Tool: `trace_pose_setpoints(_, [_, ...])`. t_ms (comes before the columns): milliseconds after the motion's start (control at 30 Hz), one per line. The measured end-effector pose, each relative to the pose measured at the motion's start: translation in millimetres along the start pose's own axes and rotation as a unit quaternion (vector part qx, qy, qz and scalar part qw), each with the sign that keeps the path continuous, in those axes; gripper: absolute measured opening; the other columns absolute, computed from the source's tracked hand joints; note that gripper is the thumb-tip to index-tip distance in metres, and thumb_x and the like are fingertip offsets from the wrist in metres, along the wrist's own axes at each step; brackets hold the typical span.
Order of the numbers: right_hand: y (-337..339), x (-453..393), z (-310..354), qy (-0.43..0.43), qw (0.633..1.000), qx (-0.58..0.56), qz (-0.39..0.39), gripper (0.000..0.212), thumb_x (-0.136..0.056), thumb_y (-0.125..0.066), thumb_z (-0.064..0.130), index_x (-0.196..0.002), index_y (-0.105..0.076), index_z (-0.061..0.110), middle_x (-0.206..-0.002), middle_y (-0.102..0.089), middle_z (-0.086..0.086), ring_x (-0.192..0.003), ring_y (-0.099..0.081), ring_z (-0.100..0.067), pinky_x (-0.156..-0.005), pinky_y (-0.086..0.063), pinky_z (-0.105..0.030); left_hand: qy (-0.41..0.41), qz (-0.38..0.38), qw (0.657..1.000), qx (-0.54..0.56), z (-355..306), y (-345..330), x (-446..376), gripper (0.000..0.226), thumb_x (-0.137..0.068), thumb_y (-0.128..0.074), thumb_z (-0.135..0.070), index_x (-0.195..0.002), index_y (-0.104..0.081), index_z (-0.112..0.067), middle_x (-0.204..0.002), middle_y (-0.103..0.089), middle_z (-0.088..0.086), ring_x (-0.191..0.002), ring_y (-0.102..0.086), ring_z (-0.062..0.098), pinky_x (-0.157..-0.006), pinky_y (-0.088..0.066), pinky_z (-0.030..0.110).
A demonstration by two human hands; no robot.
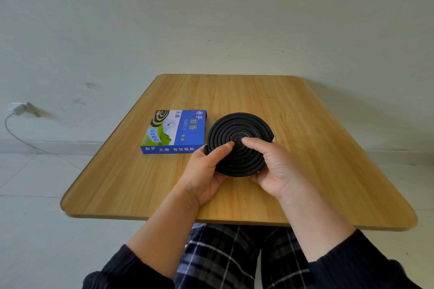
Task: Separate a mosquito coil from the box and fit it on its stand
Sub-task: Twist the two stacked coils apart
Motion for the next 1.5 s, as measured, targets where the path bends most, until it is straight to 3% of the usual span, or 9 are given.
trace_pose_setpoints(100, [0,-1,3,0.015,1.000,-0.002,-0.009,0.033,-0.075,-0.071,0.008,-0.108,-0.066,0.007,-0.102,-0.073,-0.015,-0.093,-0.069,-0.028,-0.078,-0.057,-0.042,0.003,-0.014,1.000,-0.007,2,2,-1,0.030,-0.070,-0.072,-0.010,-0.099,-0.070,-0.003,-0.099,-0.074,0.017,-0.098,-0.070,0.030,-0.084,-0.057,0.043])
trace_pose_setpoints(433, [2,-1,-1,-0.006,1.000,0.007,0.021,0.034,-0.075,-0.069,0.011,-0.108,-0.067,0.005,-0.105,-0.071,-0.016,-0.102,-0.066,-0.031,-0.091,-0.052,-0.045,0.004,-0.070,0.996,-0.058,0,8,-3,0.028,-0.078,-0.069,-0.002,-0.106,-0.065,0.000,-0.098,-0.073,0.019,-0.096,-0.069,0.033,-0.086,-0.056,0.048])
trace_pose_setpoints(567, [7,0,6,0.059,0.995,0.076,-0.021,0.032,-0.071,-0.073,0.007,-0.102,-0.066,0.011,-0.093,-0.073,-0.007,-0.094,-0.067,-0.024,-0.070,-0.051,-0.033,-0.001,-0.100,0.993,-0.058,0,12,-4,0.027,-0.080,-0.068,-0.001,-0.107,-0.065,-0.002,-0.099,-0.074,0.018,-0.096,-0.070,0.032,-0.085,-0.057,0.047])
trace_pose_setpoints(733, [5,5,23,0.141,0.976,0.159,-0.040,0.033,-0.065,-0.076,0.007,-0.091,-0.064,0.023,-0.089,-0.073,-0.003,-0.083,-0.069,-0.017,-0.062,-0.051,-0.028,0.008,-0.107,0.994,-0.035,1,14,-4,0.031,-0.078,-0.067,0.002,-0.109,-0.063,-0.001,-0.105,-0.071,0.023,-0.098,-0.069,0.037,-0.089,-0.053,0.056])
trace_pose_setpoints(900, [5,5,28,0.159,0.969,0.184,-0.038,0.024,-0.069,-0.072,0.010,-0.086,-0.065,0.024,-0.094,-0.071,-0.007,-0.086,-0.068,-0.021,-0.070,-0.057,-0.035,0.006,-0.102,0.994,-0.026,1,15,-5,0.032,-0.077,-0.068,0.001,-0.109,-0.064,-0.003,-0.103,-0.071,0.023,-0.096,-0.069,0.038,-0.086,-0.053,0.058])
trace_pose_setpoints(967, [5,8,31,0.187,0.959,0.206,-0.055,0.031,-0.069,-0.071,0.011,-0.096,-0.060,0.023,-0.097,-0.068,0.001,-0.086,-0.067,-0.011,-0.070,-0.056,-0.029,-0.001,-0.105,0.994,-0.026,0,15,-5,0.030,-0.077,-0.068,0.003,-0.106,-0.065,-0.005,-0.099,-0.073,0.020,-0.093,-0.071,0.035,-0.084,-0.055,0.055])
trace_pose_setpoints(1100, [1,14,40,0.247,0.931,0.256,-0.077,0.062,-0.073,-0.067,0.012,-0.123,-0.046,0.041,-0.114,-0.056,0.013,-0.093,-0.060,0.001,-0.071,-0.049,-0.016,-0.006,-0.106,0.994,-0.026,0,15,-6,0.030,-0.078,-0.066,0.004,-0.105,-0.065,-0.007,-0.099,-0.074,0.020,-0.093,-0.071,0.035,-0.082,-0.055,0.056])
trace_pose_setpoints(1333, [-10,20,47,0.305,0.856,0.402,-0.112,0.028,-0.077,-0.066,0.017,-0.101,-0.063,0.031,-0.113,-0.057,0.002,-0.090,-0.061,-0.009,-0.065,-0.049,-0.015,-0.016,-0.096,0.995,-0.035,-2,12,-6,0.030,-0.078,-0.064,0.006,-0.104,-0.065,-0.008,-0.088,-0.075,0.016,-0.082,-0.073,0.033,-0.075,-0.057,0.055])
trace_pose_setpoints(1500, [-13,23,51,0.332,0.815,0.446,-0.164,0.025,-0.077,-0.071,0.019,-0.099,-0.060,0.021,-0.108,-0.046,0.005,-0.071,-0.041,0.013,-0.057,-0.032,0.008,-0.021,-0.094,0.994,-0.041,-2,10,-5,0.031,-0.078,-0.064,0.006,-0.106,-0.064,-0.009,-0.088,-0.075,0.015,-0.078,-0.073,0.030,-0.063,-0.057,0.043])
Point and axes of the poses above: each hand's wrist, its own x-axis away from the middle knuckle, its own y-axis out of the back of the hand, z = x × y, the point moved 9 cm from there along -x, towards the middle knuckle
